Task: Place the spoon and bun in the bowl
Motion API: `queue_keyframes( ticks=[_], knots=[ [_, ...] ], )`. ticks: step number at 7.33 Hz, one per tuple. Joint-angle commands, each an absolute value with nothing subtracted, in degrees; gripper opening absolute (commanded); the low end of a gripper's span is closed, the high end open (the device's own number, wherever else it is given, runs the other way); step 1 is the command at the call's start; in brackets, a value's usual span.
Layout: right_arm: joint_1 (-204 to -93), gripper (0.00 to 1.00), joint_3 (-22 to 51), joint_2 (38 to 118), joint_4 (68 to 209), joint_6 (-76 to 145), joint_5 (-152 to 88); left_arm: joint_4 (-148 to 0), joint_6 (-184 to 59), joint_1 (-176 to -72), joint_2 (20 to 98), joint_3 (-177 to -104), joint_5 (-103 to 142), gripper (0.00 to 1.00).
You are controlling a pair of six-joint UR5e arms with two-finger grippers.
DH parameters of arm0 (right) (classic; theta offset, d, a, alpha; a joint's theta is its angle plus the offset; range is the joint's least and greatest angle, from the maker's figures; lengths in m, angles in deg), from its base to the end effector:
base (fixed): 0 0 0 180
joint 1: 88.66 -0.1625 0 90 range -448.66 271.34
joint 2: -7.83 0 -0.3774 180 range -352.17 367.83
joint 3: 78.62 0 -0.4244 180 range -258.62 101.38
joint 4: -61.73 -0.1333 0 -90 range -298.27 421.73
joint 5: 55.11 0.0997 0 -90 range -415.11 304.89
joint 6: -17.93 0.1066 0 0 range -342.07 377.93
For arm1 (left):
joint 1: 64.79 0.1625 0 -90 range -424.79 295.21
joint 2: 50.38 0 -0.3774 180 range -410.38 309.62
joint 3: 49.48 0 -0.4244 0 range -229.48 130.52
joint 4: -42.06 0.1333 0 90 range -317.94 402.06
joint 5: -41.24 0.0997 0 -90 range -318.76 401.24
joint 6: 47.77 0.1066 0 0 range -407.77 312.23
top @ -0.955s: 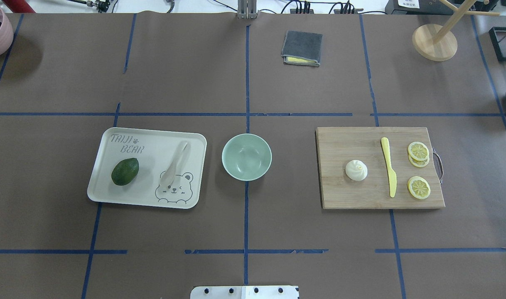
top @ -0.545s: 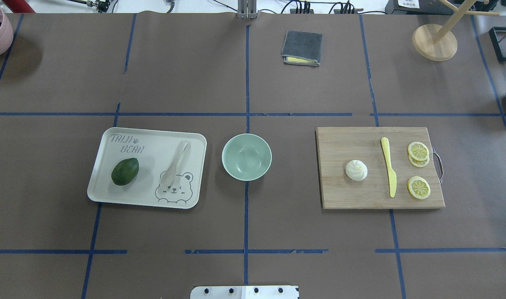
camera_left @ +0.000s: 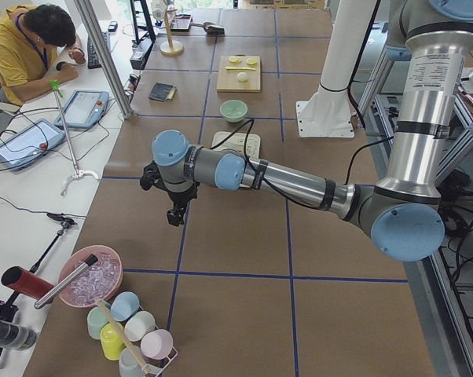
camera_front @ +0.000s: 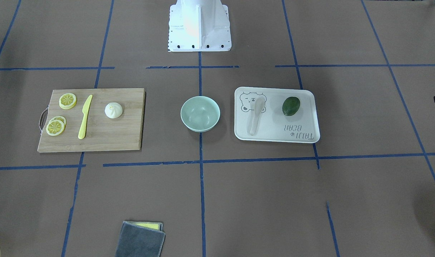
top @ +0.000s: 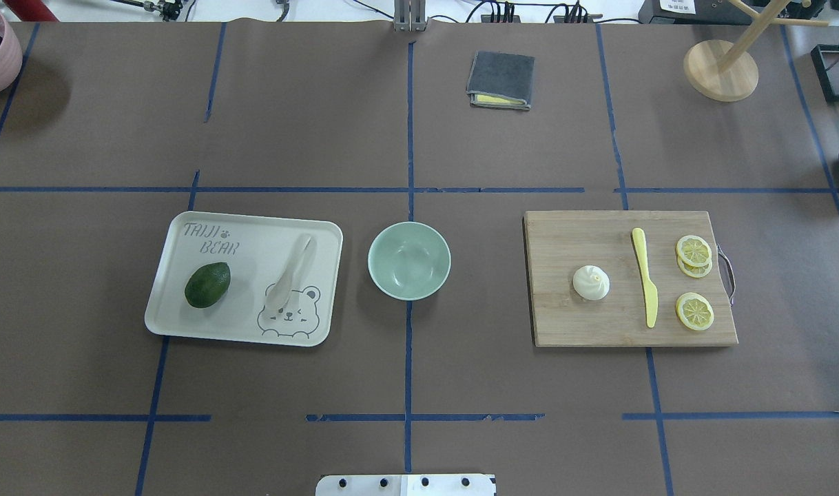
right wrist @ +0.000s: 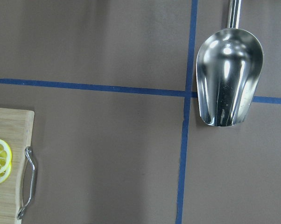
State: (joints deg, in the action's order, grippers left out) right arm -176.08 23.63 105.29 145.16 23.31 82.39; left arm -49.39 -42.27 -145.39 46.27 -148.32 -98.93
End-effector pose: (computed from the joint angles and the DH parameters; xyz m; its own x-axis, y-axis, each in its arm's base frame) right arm 0.0328 -0.4878 0.5522 0.6696 -0.0829 0.7381 -0.0187 0.9916 0.1283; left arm 0.0420 -0.5687 0.4603 0.5777 0.4143 -0.7033 -0.2126 0.9082 0.3604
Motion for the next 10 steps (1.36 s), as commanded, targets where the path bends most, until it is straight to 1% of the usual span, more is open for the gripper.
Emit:
queue_keyframes(
  ticks=[1,2,3,4,5,7,8,10],
  knots=[
    [-175.1,1.0,24.6,105.3,144.0,23.1,83.0,-59.9,-47.5,-136.6,47.0,-149.9,-99.6,1.0],
    [-174.8,1.0,24.6,105.3,143.9,23.2,83.4,-63.6,-59.2,-130.7,50.5,-151.2,-97.8,1.0],
    [-174.7,1.0,24.6,105.3,143.8,23.2,84.3,-64.1,-64.7,-125.9,53.7,-151.9,-92.5,1.0],
    [-174.7,1.0,24.6,105.4,143.8,22.8,84.3,-63.8,-70.7,-119.6,58.2,-150.9,-87.3,1.0],
    [-174.7,1.0,24.7,105.5,143.8,22.9,84.4,-63.6,-76.4,-112.5,60.9,-150.2,-80.6,1.0],
    [-174.7,1.0,26.0,107.8,142.2,22.9,84.5,-63.6,-83.6,-105.3,65.9,-145.5,-75.3,0.99],
    [-174.7,1.0,25.8,109.0,140.3,22.9,84.5,-63.7,-84.8,-101.7,66.9,-143.9,-73.7,0.98],
    [-174.7,1.0,25.6,109.2,140.2,23.0,84.5,-64.0,-85.0,-99.9,67.8,-141.9,-71.5,0.95]
  ],
)
